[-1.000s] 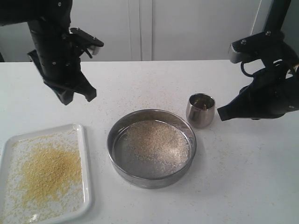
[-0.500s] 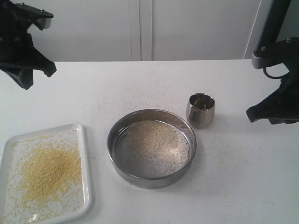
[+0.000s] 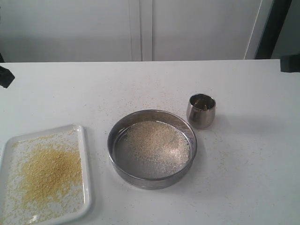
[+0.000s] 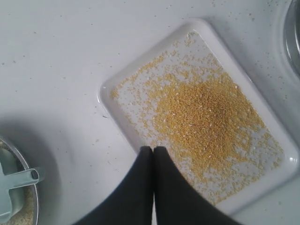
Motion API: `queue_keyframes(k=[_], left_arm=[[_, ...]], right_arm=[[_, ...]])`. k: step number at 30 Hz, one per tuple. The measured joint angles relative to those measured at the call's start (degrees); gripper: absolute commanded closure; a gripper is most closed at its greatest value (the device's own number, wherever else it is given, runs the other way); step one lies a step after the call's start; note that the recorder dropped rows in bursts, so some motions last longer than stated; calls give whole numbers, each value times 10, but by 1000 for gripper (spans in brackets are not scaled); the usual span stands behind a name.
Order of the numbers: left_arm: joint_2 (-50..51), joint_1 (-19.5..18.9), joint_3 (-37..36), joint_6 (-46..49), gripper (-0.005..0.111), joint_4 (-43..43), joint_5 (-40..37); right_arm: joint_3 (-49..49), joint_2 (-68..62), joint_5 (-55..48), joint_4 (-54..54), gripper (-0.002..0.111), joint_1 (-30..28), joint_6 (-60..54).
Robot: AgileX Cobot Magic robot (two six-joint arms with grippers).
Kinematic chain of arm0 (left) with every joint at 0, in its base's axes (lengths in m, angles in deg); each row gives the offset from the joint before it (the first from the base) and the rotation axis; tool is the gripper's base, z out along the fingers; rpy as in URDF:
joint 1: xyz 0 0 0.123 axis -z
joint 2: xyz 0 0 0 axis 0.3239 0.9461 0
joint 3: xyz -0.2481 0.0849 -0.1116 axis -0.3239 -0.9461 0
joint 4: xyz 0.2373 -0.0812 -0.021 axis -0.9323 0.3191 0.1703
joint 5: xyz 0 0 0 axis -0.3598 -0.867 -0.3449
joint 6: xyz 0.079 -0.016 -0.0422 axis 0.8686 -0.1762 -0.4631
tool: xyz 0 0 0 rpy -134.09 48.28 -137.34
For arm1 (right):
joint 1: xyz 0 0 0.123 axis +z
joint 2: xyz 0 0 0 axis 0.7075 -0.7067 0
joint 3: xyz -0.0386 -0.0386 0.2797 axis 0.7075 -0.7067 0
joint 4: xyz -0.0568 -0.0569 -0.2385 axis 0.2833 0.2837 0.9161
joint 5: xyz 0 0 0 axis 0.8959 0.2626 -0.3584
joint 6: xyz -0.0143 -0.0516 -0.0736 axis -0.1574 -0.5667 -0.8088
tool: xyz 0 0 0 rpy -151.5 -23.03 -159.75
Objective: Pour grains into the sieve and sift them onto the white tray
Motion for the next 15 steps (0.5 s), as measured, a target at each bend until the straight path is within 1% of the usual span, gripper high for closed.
queue_keyframes(k=[5,11,15], left_arm=[[-96,0,-57,-32,107,3,34],[-174,0,-101,-67,107,9,58],[-215,0,-125,-75,107,9,65]], right_arm=[[-1,13,6,0,108,0,1],[-2,13,7,0,108,0,1],[-2,13,7,0,108,0,1]])
